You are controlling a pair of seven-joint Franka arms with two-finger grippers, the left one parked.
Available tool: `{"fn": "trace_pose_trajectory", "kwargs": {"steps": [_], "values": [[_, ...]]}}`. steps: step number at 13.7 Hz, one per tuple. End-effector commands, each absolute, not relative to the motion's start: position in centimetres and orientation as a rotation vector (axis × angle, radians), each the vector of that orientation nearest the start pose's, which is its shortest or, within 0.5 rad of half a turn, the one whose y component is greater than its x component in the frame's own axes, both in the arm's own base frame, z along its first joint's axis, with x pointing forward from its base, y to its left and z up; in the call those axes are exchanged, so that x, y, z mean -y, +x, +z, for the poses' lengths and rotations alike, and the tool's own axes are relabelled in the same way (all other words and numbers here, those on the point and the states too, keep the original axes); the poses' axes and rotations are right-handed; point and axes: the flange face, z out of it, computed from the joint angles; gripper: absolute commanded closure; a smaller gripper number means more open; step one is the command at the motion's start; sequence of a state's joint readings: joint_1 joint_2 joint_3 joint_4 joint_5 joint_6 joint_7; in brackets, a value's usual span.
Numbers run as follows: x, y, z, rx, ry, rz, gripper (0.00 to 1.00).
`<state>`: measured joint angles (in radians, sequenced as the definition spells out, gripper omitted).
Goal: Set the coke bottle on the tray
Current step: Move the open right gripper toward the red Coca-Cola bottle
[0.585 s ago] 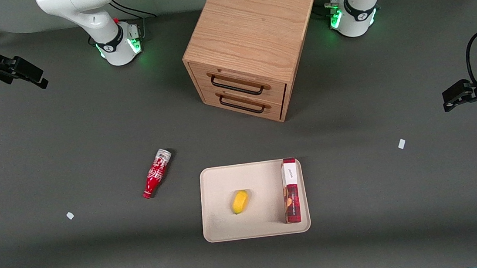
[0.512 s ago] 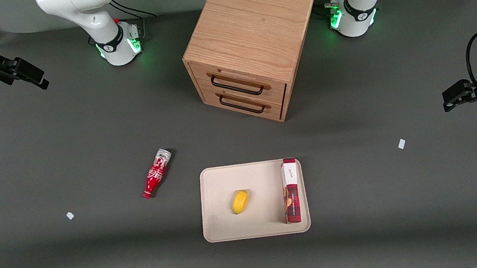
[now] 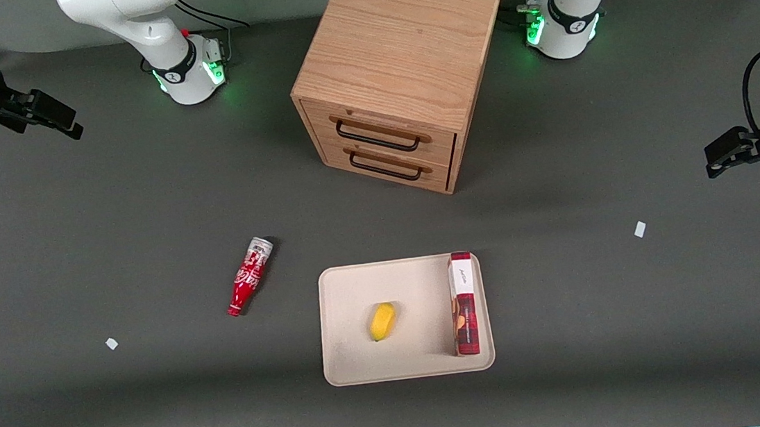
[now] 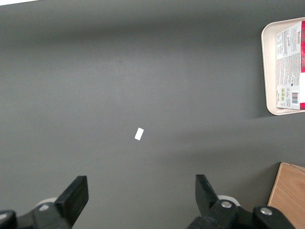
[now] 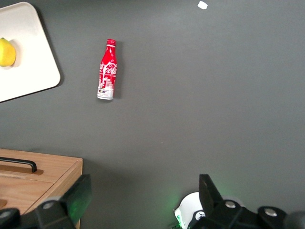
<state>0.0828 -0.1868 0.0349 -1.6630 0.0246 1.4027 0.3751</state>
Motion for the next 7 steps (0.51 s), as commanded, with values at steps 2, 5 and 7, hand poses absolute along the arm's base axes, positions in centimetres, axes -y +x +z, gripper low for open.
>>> {"fn": "trace_pose_trajectory", "kwargs": {"steps": [2, 5, 7], "values": [[-10.4, 54.4, 61.8, -0.420, -3.024, 0.271, 0.00], [-15.0, 59.9, 49.9, -0.681, -2.995, 0.369, 0.00], [-16.8, 62.2, 41.4, -0.865, -2.991, 0.417, 0.00]]}}
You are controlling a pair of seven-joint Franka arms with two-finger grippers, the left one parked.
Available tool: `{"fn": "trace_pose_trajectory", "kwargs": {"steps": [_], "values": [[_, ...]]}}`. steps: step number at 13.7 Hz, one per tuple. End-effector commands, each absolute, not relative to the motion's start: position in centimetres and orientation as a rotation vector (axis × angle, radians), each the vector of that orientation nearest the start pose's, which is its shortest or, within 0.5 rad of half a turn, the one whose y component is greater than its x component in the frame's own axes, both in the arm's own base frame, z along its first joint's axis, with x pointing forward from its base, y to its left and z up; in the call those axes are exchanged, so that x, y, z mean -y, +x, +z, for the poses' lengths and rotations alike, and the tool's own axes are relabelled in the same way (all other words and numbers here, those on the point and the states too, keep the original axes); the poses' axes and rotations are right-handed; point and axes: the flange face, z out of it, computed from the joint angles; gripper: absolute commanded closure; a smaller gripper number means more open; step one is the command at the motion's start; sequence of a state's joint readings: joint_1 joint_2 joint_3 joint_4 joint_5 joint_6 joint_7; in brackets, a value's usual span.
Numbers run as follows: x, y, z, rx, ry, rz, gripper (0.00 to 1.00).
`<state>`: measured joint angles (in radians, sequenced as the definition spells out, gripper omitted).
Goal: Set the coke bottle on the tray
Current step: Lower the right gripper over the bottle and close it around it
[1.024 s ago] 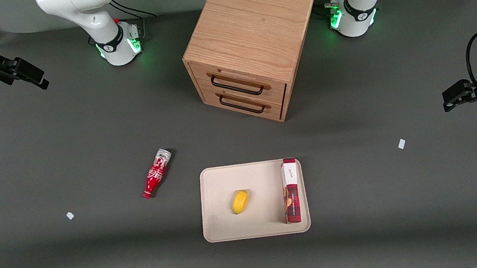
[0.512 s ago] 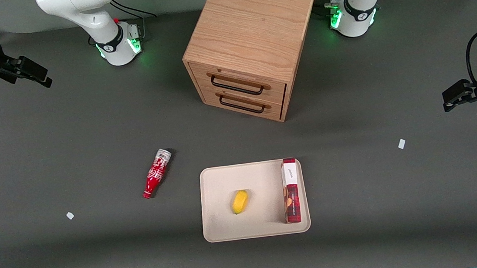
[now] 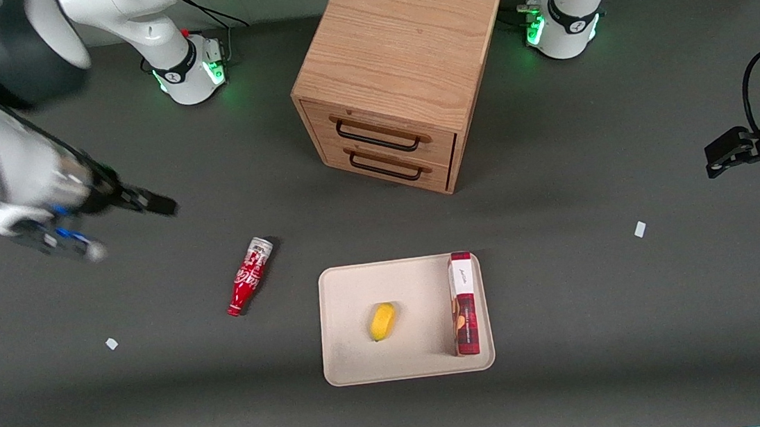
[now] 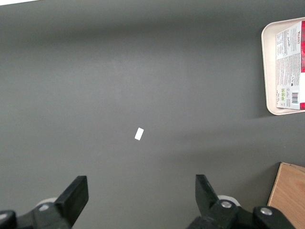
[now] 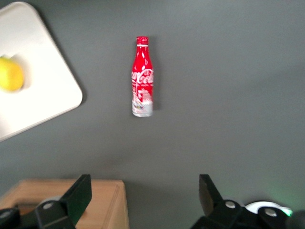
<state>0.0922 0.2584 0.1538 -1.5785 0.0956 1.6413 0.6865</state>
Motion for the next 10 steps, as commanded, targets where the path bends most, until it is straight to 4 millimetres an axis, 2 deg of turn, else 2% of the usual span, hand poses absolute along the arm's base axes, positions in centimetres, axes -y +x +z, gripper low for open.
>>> {"fn": "trace_pose_trajectory", "kwargs": {"steps": [1, 3, 6, 9, 10], "values": [[-17.4, 62.6, 37.8, -0.911, -2.996, 0.417, 0.00], [-17.2, 62.3, 31.3, -0.963, -3.027, 0.384, 0.00], [-17.0, 60.9, 24.2, -0.986, -3.043, 0.281, 0.00], [-17.0, 60.0, 20.3, -1.034, -3.010, 0.218, 0.00], [-16.9, 59.8, 19.7, -1.030, -3.006, 0.208, 0.08]]}}
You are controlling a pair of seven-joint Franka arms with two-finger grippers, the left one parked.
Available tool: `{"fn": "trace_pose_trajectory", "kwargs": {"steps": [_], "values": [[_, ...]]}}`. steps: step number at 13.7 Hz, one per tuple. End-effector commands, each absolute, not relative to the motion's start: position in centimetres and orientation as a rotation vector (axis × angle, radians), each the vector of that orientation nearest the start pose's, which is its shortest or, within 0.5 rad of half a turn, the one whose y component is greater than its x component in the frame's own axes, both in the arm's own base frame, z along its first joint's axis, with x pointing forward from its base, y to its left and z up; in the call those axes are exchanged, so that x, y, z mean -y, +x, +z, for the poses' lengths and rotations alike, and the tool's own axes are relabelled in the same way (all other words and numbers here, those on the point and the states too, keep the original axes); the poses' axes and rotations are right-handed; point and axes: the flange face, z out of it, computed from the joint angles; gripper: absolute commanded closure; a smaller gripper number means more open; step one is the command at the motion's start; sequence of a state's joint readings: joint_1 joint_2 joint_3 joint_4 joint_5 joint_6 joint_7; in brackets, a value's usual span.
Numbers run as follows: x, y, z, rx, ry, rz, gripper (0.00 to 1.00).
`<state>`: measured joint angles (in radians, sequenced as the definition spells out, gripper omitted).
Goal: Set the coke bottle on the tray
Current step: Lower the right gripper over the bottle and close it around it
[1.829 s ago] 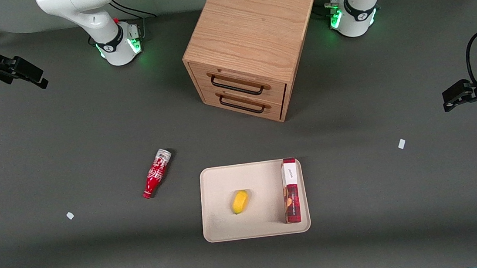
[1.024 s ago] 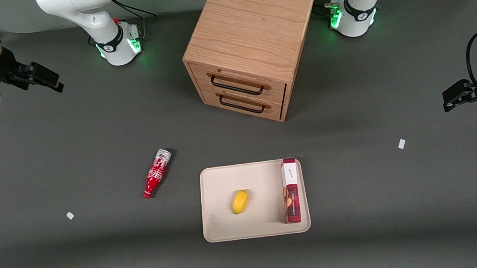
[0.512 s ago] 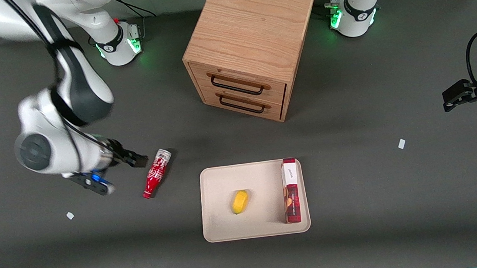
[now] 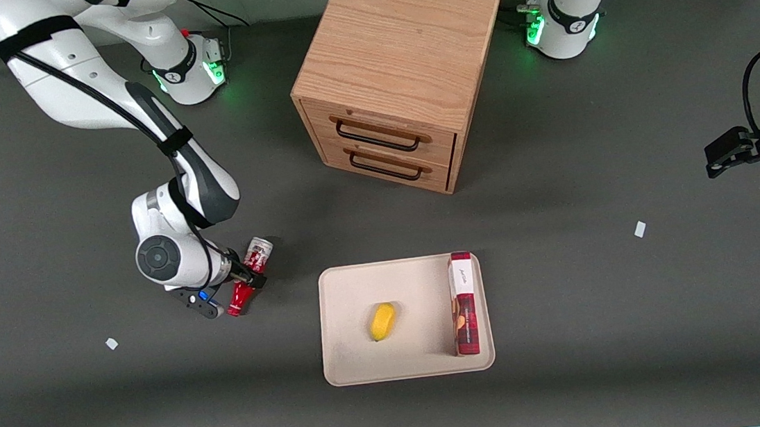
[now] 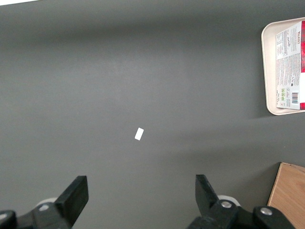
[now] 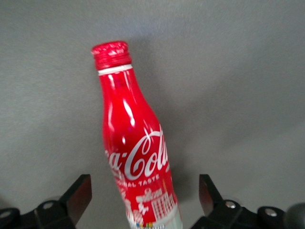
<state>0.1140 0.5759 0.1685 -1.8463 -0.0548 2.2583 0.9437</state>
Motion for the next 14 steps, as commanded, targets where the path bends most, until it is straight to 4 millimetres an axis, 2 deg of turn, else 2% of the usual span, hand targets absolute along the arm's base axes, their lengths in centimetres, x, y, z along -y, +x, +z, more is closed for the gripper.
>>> {"fn": "trace_pose_trajectory", "kwargs": {"steps": [1, 2, 3, 6, 8, 9, 10, 14], "values": [[-16.9, 59.6, 19.2, -1.020, -3.011, 0.195, 0.35], [-16.9, 59.3, 18.7, -0.997, -3.029, 0.175, 0.75], [-16.9, 59.0, 18.3, -0.985, -3.032, 0.160, 1.00], [-17.1, 59.2, 18.8, -0.975, -3.030, 0.148, 1.00], [-17.7, 59.5, 21.0, -0.935, -3.030, 0.114, 1.00], [-17.6, 59.8, 23.1, -0.915, -3.049, 0.119, 1.00], [-17.7, 60.2, 26.1, -0.867, -3.082, 0.137, 1.00], [-16.3, 62.5, 40.4, -0.664, -3.149, 0.174, 1.00]]}}
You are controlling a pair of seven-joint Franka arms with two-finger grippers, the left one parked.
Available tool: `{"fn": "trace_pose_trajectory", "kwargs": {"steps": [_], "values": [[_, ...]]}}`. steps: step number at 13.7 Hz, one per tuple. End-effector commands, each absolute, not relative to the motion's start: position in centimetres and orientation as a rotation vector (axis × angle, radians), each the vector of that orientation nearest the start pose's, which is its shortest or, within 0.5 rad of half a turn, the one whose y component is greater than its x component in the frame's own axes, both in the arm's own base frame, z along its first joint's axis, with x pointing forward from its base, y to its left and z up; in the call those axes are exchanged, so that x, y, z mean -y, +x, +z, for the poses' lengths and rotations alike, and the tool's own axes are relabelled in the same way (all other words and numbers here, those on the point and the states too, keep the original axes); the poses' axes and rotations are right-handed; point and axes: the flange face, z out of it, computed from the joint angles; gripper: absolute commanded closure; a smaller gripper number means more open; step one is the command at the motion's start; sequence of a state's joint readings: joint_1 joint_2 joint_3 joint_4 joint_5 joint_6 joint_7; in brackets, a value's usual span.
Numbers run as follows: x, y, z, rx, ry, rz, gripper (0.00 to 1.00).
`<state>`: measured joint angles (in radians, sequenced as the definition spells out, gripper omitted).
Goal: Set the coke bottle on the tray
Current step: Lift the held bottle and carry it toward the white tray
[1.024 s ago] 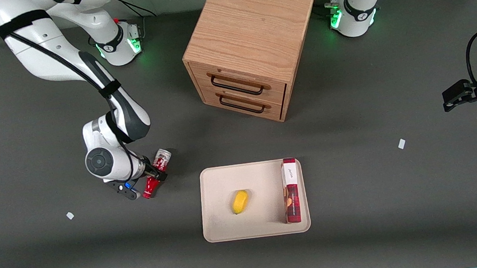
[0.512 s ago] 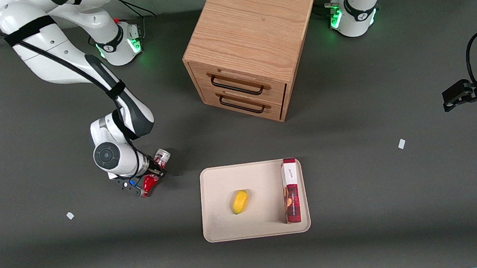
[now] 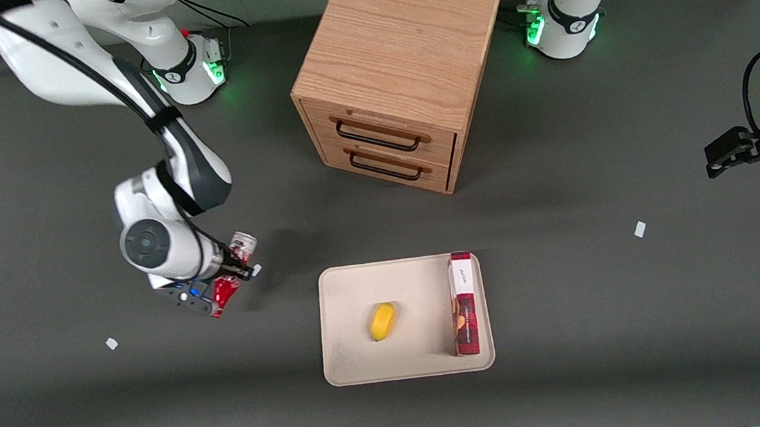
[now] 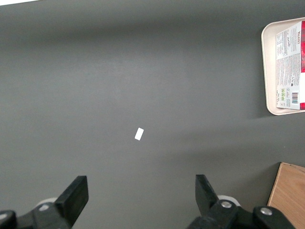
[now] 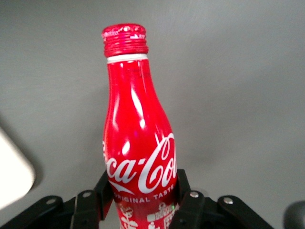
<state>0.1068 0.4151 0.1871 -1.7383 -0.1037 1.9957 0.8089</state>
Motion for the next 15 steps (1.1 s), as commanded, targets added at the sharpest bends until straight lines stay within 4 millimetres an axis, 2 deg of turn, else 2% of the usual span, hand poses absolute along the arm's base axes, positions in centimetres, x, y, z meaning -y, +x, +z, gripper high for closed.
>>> {"fn": "trace_pose_trajectory", "kwargs": {"steps": [1, 2, 3, 4, 5, 6, 7, 8, 10, 12, 15], "values": [[-16.7, 63.3, 44.1, -0.637, -3.107, 0.176, 1.00], [-17.5, 64.2, 47.3, -0.596, -3.064, 0.140, 1.00], [-18.1, 64.9, 49.3, -0.553, -3.047, 0.100, 1.00], [-19.2, 65.3, 50.2, -0.445, -3.044, 0.071, 1.00], [-21.2, 65.7, 50.1, -0.278, -3.038, 0.065, 1.00], [-22.6, 66.4, 48.9, -0.196, -3.021, 0.078, 1.00], [-24.6, 67.3, 46.8, -0.157, -2.992, 0.103, 1.00], [-27.3, 68.0, 44.3, -0.117, -2.956, 0.131, 1.00], [-29.8, 69.4, 38.3, -0.116, -2.916, 0.129, 1.00], [-31.0, 70.4, 32.6, -0.176, -2.878, 0.105, 1.00], [-32.6, 70.5, 27.0, -0.223, -2.855, 0.084, 1.00]]}}
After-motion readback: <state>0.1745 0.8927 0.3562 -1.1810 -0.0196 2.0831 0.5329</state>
